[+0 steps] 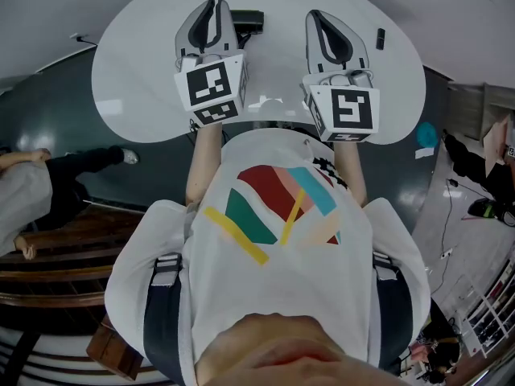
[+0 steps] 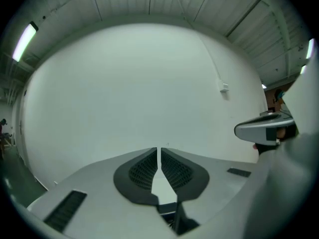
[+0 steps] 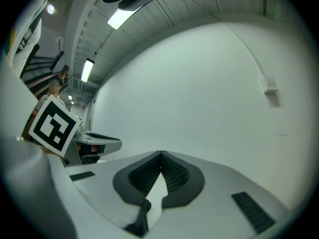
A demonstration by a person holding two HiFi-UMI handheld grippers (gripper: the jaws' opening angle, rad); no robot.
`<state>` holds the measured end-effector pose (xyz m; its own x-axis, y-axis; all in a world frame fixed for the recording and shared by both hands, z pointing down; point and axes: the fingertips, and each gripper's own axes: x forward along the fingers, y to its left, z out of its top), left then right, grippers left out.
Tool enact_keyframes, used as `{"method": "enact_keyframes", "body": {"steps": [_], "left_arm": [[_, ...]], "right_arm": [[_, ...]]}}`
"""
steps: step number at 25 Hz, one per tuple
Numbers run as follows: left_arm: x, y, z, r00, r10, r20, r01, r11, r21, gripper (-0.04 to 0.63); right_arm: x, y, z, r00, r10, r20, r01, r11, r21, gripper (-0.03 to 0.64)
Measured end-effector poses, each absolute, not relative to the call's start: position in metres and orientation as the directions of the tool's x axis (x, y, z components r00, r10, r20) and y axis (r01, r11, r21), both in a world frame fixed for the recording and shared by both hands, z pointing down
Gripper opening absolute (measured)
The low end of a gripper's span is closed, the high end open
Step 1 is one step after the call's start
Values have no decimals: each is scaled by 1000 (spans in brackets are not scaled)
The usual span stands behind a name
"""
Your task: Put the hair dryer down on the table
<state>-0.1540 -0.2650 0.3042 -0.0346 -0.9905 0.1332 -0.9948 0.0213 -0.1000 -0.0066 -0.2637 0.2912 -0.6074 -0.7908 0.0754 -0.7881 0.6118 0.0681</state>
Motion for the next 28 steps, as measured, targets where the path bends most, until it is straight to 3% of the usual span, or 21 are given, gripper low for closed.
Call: {"method": "enact_keyframes", "body": {"steps": [6,28], "left_arm": [[-147,-256,295,-26,-997,72,-992,18,-121,17],[-140,-257,286,26,-998,66,-991,-34,-131,15]], "right_arm": [[-7,-260,298,-597,-798,80,-797,602,58,11],[1,-261,297,-551,-830,86,-830,555,45,11]]}}
